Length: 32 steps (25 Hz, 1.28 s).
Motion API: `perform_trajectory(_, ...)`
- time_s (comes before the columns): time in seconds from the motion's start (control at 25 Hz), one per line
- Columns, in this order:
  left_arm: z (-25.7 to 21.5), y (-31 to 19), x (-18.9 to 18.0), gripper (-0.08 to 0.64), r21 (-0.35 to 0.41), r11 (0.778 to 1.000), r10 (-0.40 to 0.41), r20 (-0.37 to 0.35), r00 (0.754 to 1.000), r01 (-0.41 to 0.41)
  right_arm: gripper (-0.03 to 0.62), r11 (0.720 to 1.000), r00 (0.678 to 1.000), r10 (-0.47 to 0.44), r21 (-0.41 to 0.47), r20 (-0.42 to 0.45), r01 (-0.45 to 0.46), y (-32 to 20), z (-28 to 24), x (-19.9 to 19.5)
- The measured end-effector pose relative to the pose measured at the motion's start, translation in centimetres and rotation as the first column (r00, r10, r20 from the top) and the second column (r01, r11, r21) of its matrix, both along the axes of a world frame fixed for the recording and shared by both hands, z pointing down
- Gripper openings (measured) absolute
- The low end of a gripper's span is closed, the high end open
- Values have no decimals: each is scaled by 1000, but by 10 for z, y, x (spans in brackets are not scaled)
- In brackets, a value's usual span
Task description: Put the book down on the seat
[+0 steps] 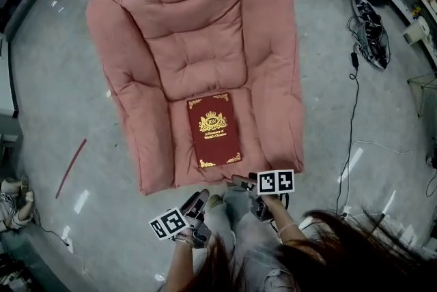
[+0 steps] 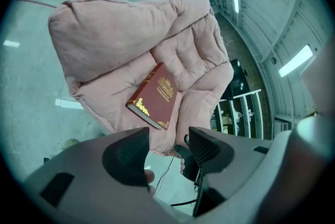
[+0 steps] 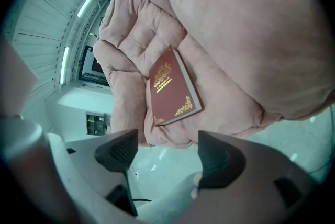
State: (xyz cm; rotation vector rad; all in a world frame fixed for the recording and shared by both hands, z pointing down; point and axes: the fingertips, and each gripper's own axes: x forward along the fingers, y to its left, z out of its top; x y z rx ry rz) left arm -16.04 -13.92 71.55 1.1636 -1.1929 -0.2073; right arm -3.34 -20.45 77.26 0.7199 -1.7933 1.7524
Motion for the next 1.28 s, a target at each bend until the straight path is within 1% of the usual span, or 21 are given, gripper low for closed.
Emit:
perform_trajectory(0.2,-10,-1,-1,225,8,1000,2,10,1000,-2,371,1000,1000,11,13,3,-11,0,-13,2)
perform_trajectory(0.4,-21,-3,1,225,25,999,32,18,999,-32,371,999,1000,3,53,13,-4,3,-32,1)
perform_trajectory(0.48,-29,-3,0,211,35,999,36,29,999,-37,371,998,1000,6,65,16,-7,5,-40,1)
perform_trajectory(0.8,-63,9,-2,183,95,995,37,70,997,-44,370,994,999,36,106,30,-39,26,-73,6)
perform_trajectory(1.0,-83,18,0,168,137,989,36,87,996,-47,370,989,997,75,121,35,-79,38,-89,18)
perform_trajectory(1.28,-107,32,1,141,195,980,26,100,995,-45,368,974,993,108,193,54,-117,49,-122,29)
